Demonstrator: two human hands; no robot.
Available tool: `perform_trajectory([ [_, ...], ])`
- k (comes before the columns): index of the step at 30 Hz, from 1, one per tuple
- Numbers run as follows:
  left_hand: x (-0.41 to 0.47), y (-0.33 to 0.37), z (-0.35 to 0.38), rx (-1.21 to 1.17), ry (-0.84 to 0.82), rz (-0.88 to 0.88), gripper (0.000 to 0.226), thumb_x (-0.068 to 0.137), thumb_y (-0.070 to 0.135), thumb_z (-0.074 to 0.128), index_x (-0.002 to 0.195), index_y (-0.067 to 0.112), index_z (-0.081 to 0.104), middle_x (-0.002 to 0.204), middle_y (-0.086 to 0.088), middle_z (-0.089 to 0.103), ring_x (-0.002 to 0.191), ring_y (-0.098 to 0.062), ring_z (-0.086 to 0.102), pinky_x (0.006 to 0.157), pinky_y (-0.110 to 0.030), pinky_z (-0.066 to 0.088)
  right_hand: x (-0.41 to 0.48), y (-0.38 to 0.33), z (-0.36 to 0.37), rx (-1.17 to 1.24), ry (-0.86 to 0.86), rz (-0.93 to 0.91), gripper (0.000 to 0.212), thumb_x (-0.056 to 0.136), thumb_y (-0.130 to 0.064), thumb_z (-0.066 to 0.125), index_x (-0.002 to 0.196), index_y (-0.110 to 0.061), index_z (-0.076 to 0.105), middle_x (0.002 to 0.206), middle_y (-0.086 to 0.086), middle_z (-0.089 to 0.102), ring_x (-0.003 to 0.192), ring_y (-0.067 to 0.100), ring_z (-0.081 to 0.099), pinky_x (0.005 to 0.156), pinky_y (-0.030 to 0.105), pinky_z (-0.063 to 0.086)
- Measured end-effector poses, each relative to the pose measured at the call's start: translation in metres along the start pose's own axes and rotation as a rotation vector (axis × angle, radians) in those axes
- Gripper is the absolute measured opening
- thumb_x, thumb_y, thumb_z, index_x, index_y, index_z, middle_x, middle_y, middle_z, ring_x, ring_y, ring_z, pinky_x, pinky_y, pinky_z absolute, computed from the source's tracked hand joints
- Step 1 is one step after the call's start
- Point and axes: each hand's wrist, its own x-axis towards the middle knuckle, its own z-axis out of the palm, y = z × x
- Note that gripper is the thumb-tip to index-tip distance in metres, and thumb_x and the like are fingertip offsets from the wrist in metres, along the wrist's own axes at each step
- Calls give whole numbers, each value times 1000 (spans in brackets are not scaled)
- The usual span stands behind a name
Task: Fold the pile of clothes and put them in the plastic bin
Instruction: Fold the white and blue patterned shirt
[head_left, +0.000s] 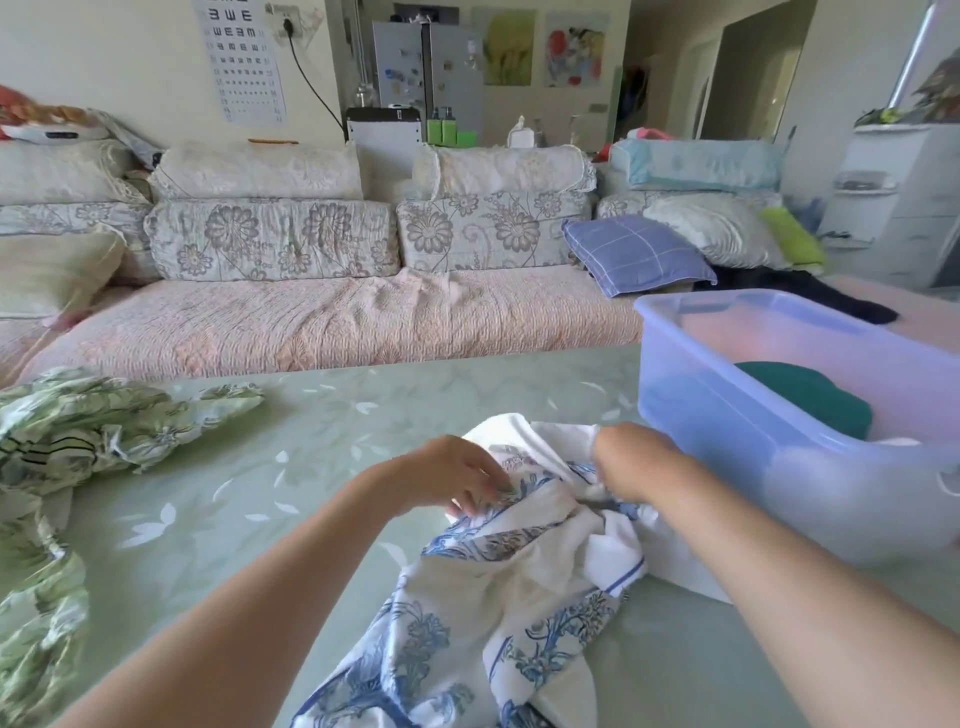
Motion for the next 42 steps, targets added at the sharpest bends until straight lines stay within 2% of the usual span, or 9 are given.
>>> perform_trajectory([
  [3,32,-22,-7,107,435,-64,30,89,1,44,86,22,66,91,-8,70,78,-24,65,75,-38,57,-3,11,0,-114,10,142,30,89,-10,53,116,-17,65,121,2,64,112,23,62,76,27,42],
  [5,47,-29,-2,39,432,-130,21,92,14,56,113,19,60,107,-8,64,89,-28,63,82,-40,58,3,16,4,-110,59,136,31,88,-14,51,115,-17,65,123,4,63,116,26,57,85,31,42],
  [9,63,-30,13,53,285,-151,75,80,41,76,141,18,41,128,-7,55,110,-24,55,88,-33,46,16,13,11,448,106,11,41,86,-23,53,126,-25,55,136,2,51,124,24,50,96,33,41],
  [12,63,-29,12,40,225,-162,38,86,35,66,118,16,59,100,-4,63,82,-20,60,63,-26,44,16,5,11,487,-90,-19,76,78,-41,63,148,-34,35,143,-2,49,122,22,56,94,31,47],
  [15,53,-24,-5,3,248,-206,16,100,17,46,107,13,59,69,-3,49,50,-16,36,39,-18,25,24,-2,16,337,-93,-59,33,79,-36,66,110,-29,63,117,-1,64,109,24,61,77,28,48],
  [18,45,-23,-44,110,549,-177,24,99,15,45,111,9,64,79,-9,61,56,-24,53,42,-23,41,30,-16,6,437,-41,-72,11,88,-26,62,80,-20,59,79,0,57,84,26,61,57,28,36],
  [28,-34,6,-112,203,1326,253,17,95,10,38,107,15,49,80,-3,61,64,-24,58,52,-42,51,33,-86,-43,1029,339,-241,27,91,-5,62,76,-27,56,78,-11,61,70,2,55,55,18,37],
  [36,2,-41,-77,462,531,-77,98,87,16,66,155,32,-4,155,-15,21,137,-39,32,110,-53,37,48,-47,-8,852,359,108,34,85,-8,63,118,-17,66,119,3,67,101,22,60,76,23,38],
  [42,21,-73,-60,598,221,-185,80,91,49,58,154,43,10,160,-7,16,143,-35,25,115,-50,28,54,-25,3,925,301,173,21,87,-6,66,101,-19,73,107,4,72,99,22,64,79,26,44],
])
